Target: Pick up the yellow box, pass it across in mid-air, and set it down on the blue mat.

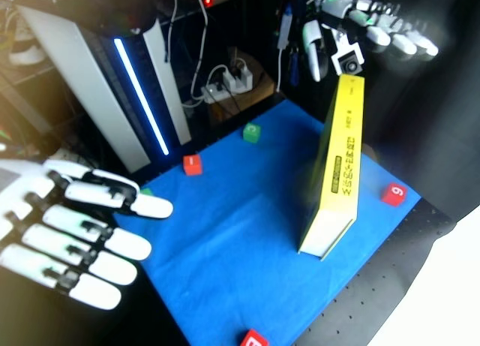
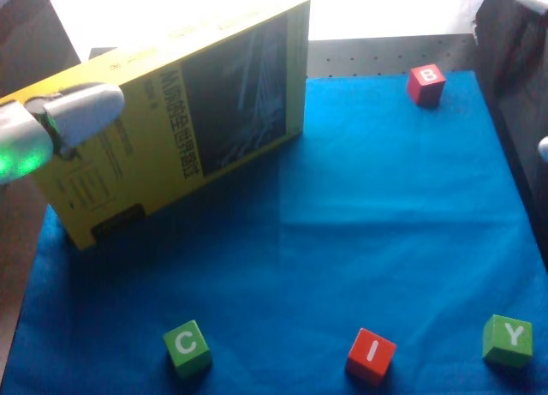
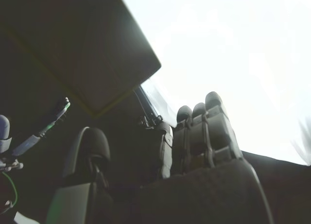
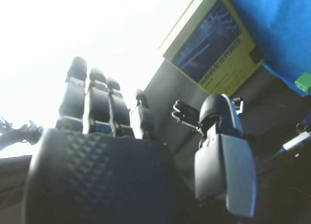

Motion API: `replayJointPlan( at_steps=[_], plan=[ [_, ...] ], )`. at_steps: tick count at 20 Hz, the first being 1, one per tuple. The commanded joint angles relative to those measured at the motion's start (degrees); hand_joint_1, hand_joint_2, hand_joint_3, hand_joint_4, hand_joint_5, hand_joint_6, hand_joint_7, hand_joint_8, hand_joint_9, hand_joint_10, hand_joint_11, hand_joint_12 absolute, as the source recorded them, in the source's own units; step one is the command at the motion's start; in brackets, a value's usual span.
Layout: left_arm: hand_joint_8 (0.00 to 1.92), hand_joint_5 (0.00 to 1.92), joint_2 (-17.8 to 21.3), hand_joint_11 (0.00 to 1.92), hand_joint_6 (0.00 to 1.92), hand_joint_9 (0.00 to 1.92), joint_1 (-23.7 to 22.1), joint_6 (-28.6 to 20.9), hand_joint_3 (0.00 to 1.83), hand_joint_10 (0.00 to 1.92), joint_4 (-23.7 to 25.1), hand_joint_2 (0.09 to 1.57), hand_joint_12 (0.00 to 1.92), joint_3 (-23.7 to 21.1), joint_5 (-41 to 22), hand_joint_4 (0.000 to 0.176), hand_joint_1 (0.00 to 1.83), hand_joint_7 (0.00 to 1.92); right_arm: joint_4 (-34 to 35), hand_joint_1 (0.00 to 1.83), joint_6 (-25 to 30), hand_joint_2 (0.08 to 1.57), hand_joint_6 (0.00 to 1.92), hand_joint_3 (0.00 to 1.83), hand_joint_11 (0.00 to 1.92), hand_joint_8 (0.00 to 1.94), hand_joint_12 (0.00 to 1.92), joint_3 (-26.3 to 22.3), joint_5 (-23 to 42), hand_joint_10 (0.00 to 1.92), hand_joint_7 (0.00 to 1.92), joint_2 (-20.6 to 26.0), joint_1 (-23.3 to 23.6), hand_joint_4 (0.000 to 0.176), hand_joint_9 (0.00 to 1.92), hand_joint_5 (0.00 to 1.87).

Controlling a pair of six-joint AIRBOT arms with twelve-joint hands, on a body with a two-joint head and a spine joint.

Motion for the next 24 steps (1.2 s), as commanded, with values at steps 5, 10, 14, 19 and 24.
replayJointPlan(
  at_steps=[5, 10, 14, 19, 24],
  plan=[
    [0.00, 0.00, -1.58, 0.00, 0.00, 0.00, -0.44, 0.09, 0.00, 0.00, -3.27, 1.15, 0.00, 1.45, -3.46, 0.118, 0.52, 0.00, 0.93, 0.56, -0.16, 1.31, 0.00, 0.00, 0.00, 0.00, 0.00, 0.63, 6.12, 0.00, 0.00, -0.51, 0.76, 0.007, 0.00, 0.00],
    [0.00, 0.00, -5.90, 0.00, 0.00, 0.00, -4.01, -0.14, 0.00, 0.00, -5.87, 1.05, 0.00, 5.62, 6.08, 0.175, 0.61, 0.00, 1.18, 0.51, -0.15, 1.29, 0.00, 0.00, 0.00, 0.00, 0.00, 0.65, 5.94, 0.00, 0.00, -0.73, 0.77, 0.000, 0.00, 0.00],
    [0.00, 0.00, -8.38, 0.00, 0.00, 0.00, -5.16, -0.27, 0.00, 0.00, -7.19, 1.10, 0.79, 7.48, 9.40, 0.109, 0.91, 0.00, 1.23, 0.52, -0.15, 1.24, 0.00, 0.00, 0.00, 0.00, 0.00, 0.76, 5.79, 0.00, 0.00, -1.03, 0.77, 0.000, 0.00, 0.00],
    [1.91, 1.00, -8.57, 1.48, 1.90, 1.38, -5.12, -0.25, 0.00, 1.92, -7.97, 1.08, 1.92, 7.61, 9.59, 0.000, 1.28, 1.22, 1.23, 0.53, -0.15, 1.24, 0.00, 0.00, 0.00, 0.00, 0.00, 0.77, 5.79, 0.00, 0.00, -1.22, 0.77, 0.016, 0.00, 0.00],
    [1.92, 1.27, -8.44, 1.55, 1.92, 1.51, -5.10, -0.27, 0.00, 1.92, -7.89, 1.16, 1.92, 7.51, 8.02, 0.175, 1.49, 1.42, 1.31, 0.56, -0.15, 1.25, 0.00, 0.00, 0.00, 0.00, 0.00, 0.84, 5.79, 0.00, 0.00, -1.46, 0.76, 0.014, 0.00, 0.00]
  ],
)
